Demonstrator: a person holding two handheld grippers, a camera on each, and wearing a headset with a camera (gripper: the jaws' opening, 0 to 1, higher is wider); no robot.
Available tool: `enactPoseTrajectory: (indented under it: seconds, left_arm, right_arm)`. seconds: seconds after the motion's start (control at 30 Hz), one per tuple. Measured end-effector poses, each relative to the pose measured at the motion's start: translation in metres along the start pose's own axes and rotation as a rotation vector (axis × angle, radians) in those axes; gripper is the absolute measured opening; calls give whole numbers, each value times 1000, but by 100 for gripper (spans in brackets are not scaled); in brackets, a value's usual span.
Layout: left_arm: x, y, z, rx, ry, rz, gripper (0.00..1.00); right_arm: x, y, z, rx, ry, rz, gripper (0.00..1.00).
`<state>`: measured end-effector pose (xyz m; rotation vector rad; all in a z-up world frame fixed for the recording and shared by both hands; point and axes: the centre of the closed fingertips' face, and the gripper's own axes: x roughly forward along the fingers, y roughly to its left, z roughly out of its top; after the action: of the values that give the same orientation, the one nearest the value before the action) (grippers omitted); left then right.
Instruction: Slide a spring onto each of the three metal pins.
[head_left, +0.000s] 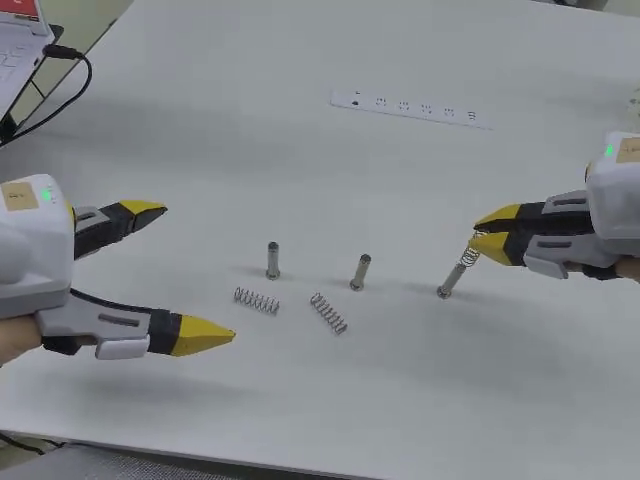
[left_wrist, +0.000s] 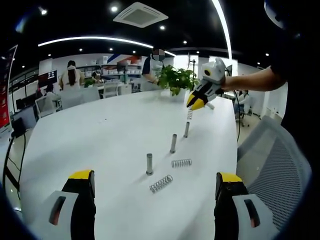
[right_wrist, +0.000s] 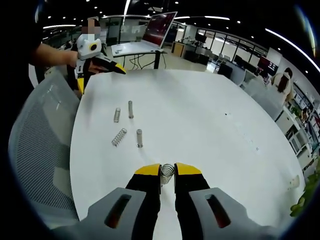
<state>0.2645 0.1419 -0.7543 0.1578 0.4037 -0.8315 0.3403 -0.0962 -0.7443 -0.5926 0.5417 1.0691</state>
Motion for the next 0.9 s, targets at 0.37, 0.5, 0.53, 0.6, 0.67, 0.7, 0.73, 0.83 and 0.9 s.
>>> enactPoseTrajectory:
  seconds: [0.37, 0.5, 0.53, 0.6, 0.67, 0.7, 0.73, 0.83, 0.9]
  left_arm:
    - [0, -2, -1, -8, 3, 0, 98]
    - [-2, -1, -2, -9, 4, 7, 98]
    - [-2, -1, -2, -9, 4, 8, 98]
    - [-2, -1, -2, -11, 6, 9, 98]
    - [-2, -1, -2, -12, 4, 9, 98]
    - [-2, -2, -3, -14, 5, 8, 98]
    - [-2, -2, -3, -14, 8, 8, 98]
    - [-2, -3, -3, -15, 7, 6, 98]
    - [-1, -3, -4, -17, 6, 5, 98]
  right_arm:
    - [5, -1, -4, 9, 5, -2, 7]
    - [7, 0, -6, 12, 9, 1, 7]
    - [7, 0, -7, 11, 11, 1, 7]
    - [7, 0, -6, 22, 1, -1, 7]
    - [8, 0, -7, 20, 7, -2, 7]
    - [9, 0, -8, 19, 12, 0, 7]
    - [10, 1, -9, 19, 15, 3, 7]
    - [11, 3, -11, 24, 15, 5, 7]
    - [11, 3, -13, 19, 21, 3, 7]
